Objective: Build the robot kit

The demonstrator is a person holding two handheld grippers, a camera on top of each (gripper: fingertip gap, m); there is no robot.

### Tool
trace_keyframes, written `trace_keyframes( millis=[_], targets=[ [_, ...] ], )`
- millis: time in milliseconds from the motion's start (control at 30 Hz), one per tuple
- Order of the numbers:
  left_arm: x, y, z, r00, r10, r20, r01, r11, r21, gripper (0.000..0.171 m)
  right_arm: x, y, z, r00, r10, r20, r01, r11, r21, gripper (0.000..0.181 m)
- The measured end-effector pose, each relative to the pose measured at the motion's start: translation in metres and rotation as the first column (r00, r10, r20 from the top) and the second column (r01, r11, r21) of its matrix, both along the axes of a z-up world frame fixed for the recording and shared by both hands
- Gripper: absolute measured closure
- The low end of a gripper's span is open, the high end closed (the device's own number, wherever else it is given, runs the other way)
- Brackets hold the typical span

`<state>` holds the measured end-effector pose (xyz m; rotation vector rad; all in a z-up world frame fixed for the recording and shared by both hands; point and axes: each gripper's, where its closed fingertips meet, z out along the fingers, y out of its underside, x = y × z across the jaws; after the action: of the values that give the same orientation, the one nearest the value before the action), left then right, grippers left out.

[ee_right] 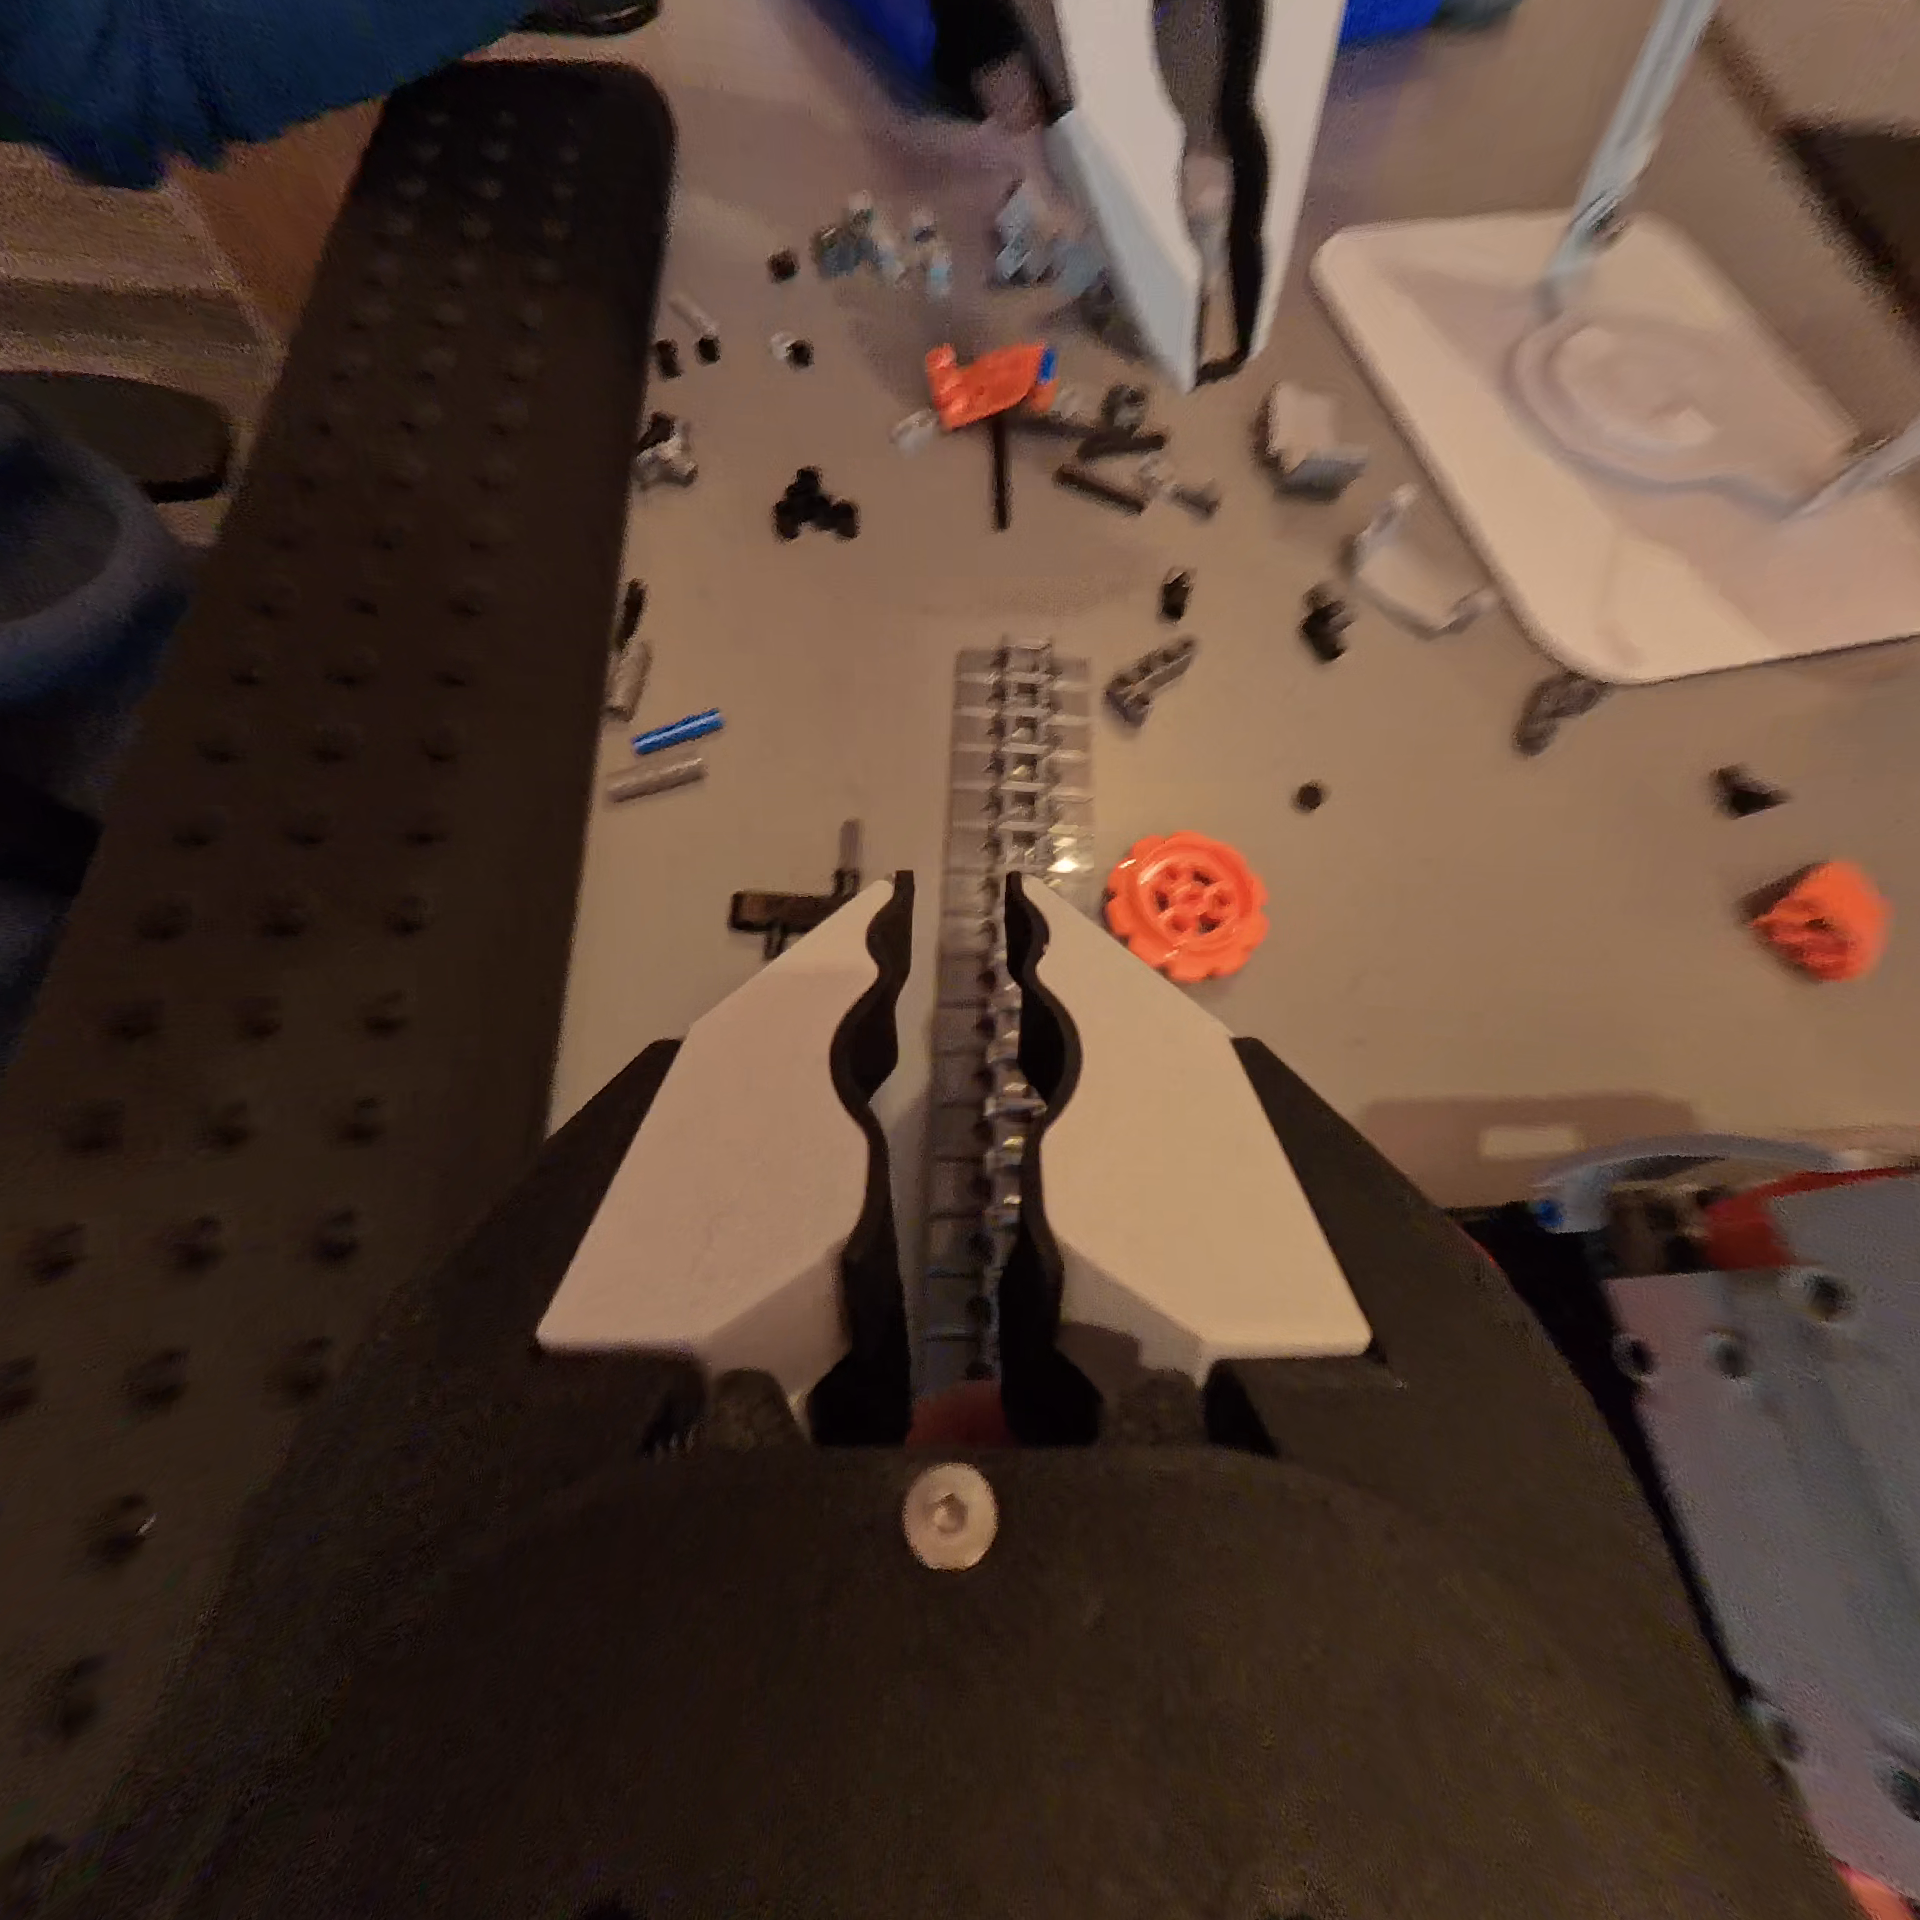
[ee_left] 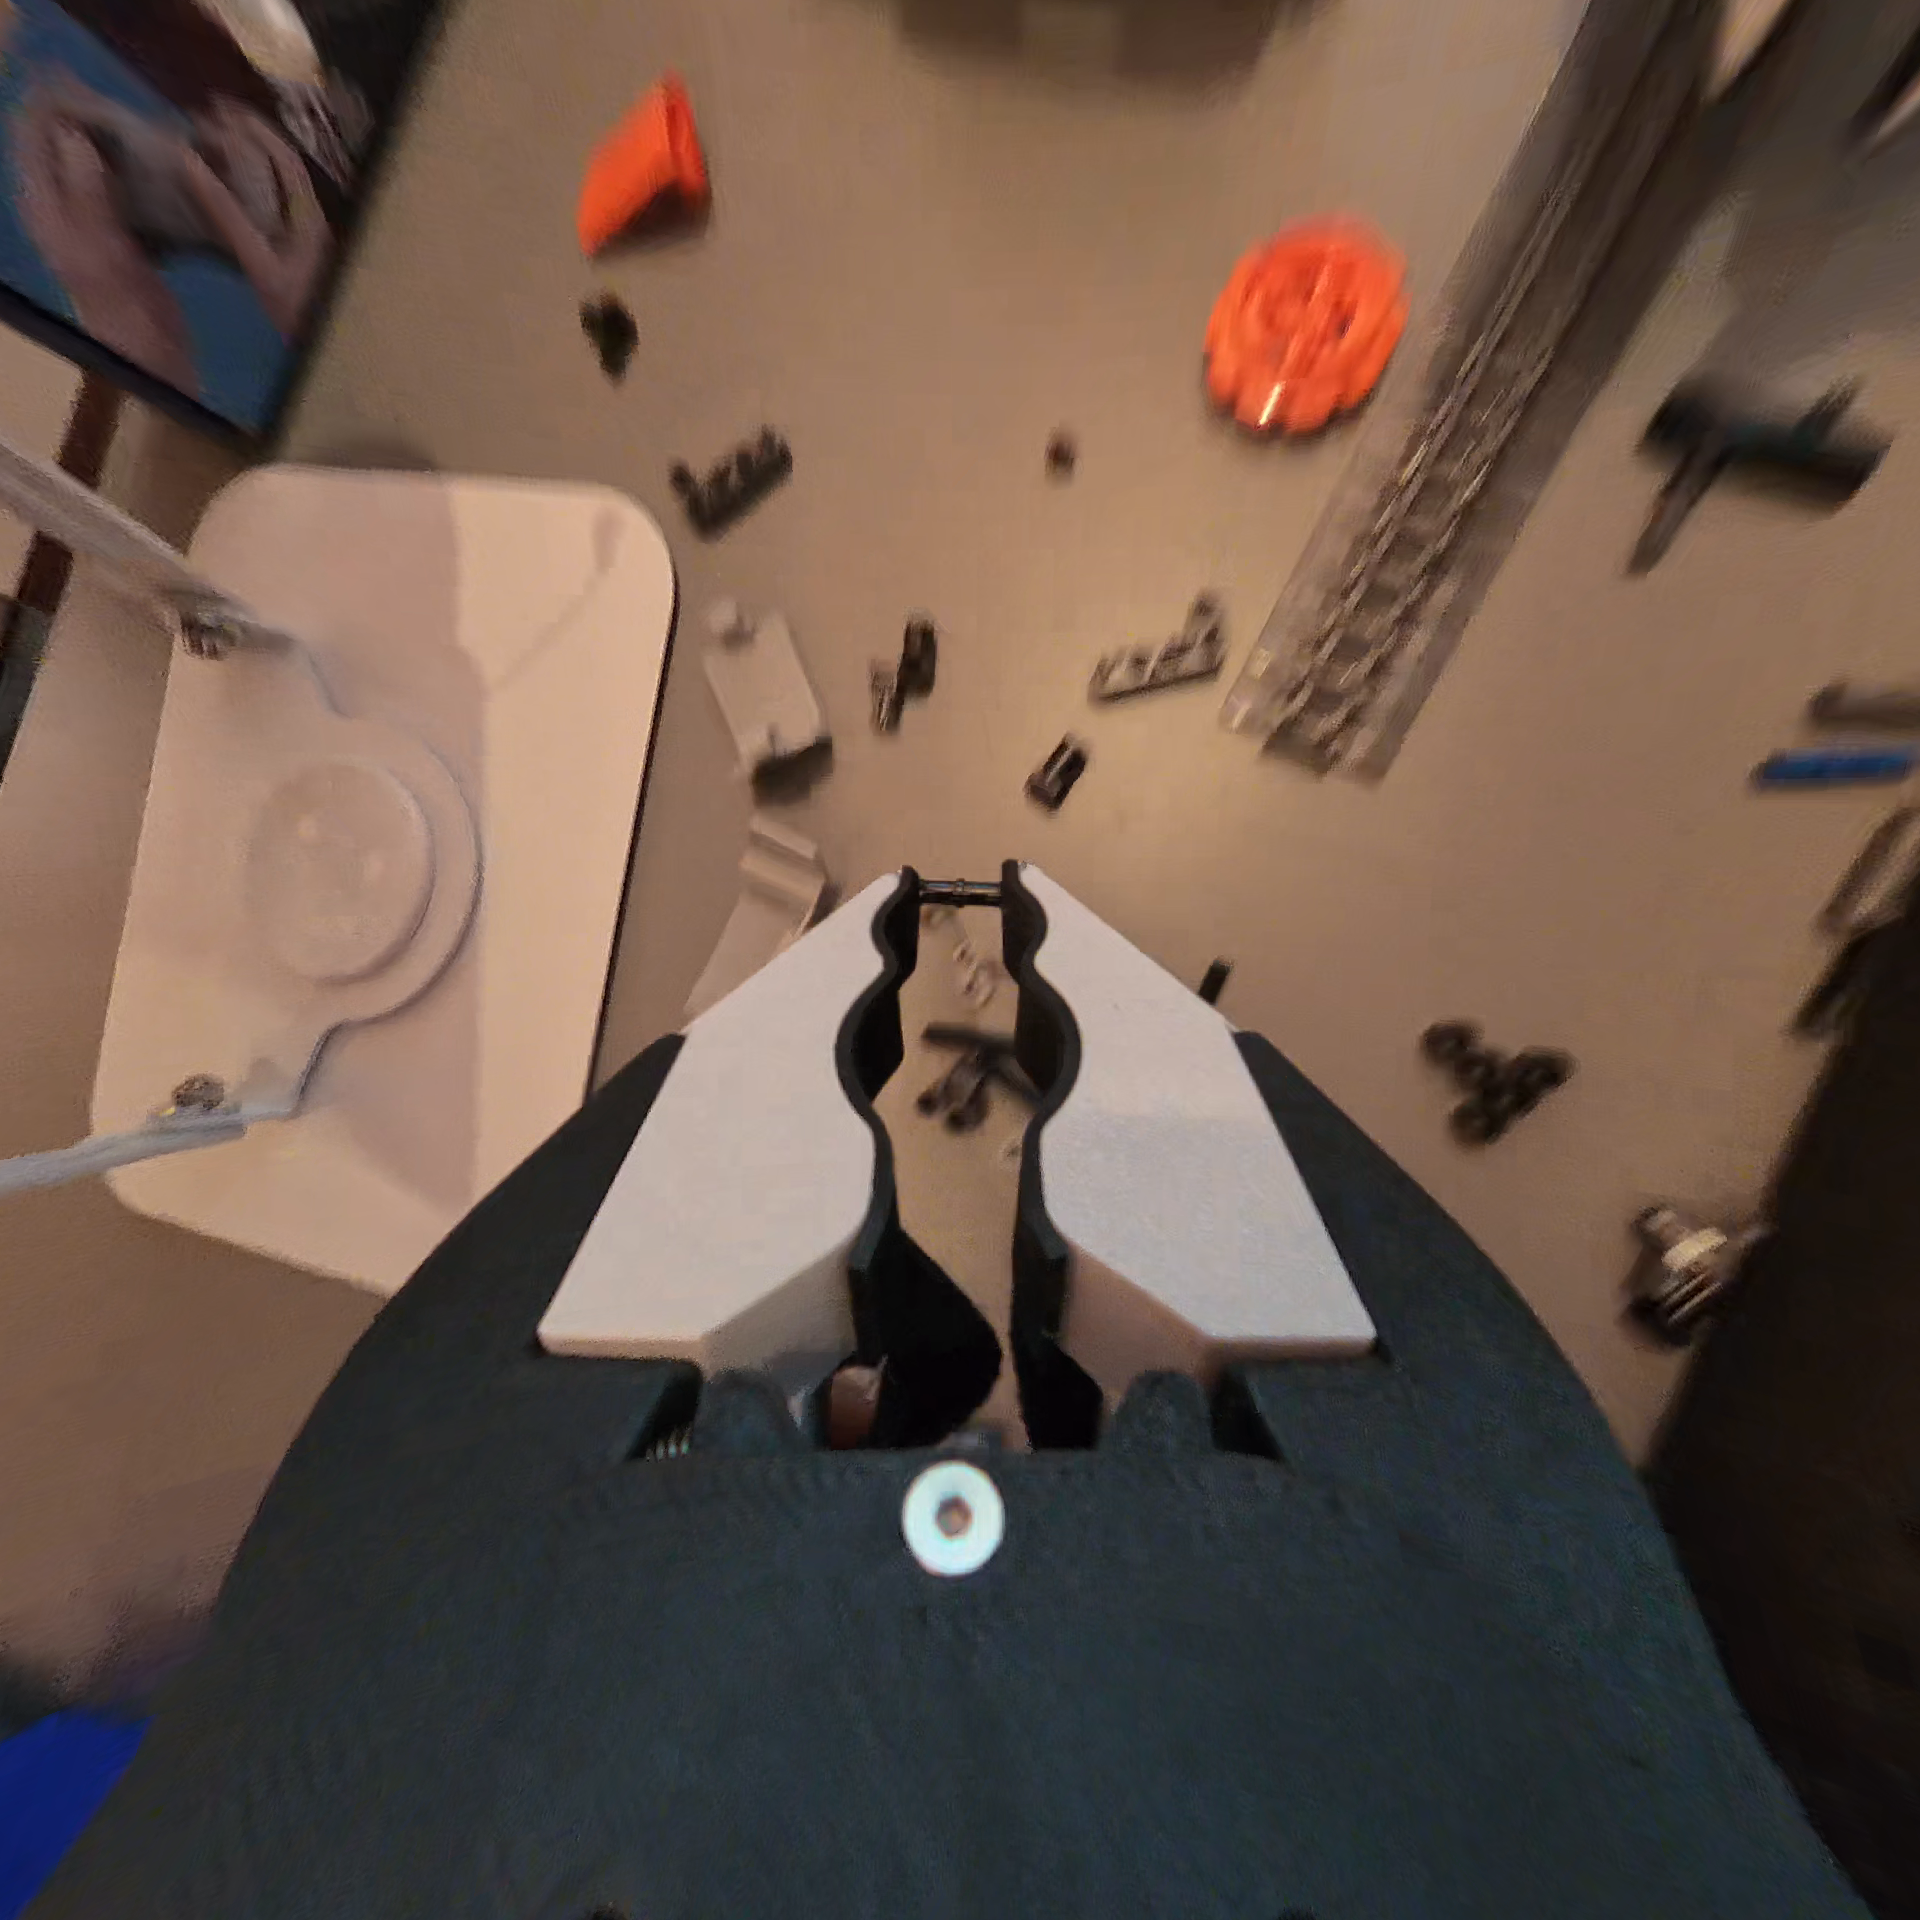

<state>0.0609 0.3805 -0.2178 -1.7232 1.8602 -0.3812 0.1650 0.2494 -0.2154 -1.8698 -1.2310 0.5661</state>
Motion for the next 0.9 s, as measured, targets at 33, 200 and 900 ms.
trace_keyframes(
  millis=[33,200,900],
  targets=[
    [0.010,-0.007,0.010,0.996,0.013,0.084,-0.012,1.000,-0.017,0.157,-0.001,0.005,0.007,1.000,-0.025,0.007,0.024,0.998,0.065,0.165],
    [0.060,-0.048,0.052,0.881,0.091,0.464,-0.004,0.982,-0.186,0.157,-0.007,0.021,0.050,0.990,-0.139,0.028,0.112,0.889,0.444,0.161],
    [0.112,-0.115,0.088,0.697,0.289,0.656,0.325,0.689,-0.648,0.157,-0.006,0.021,0.088,0.954,-0.288,0.079,0.105,0.571,0.814,0.175]
  ],
)
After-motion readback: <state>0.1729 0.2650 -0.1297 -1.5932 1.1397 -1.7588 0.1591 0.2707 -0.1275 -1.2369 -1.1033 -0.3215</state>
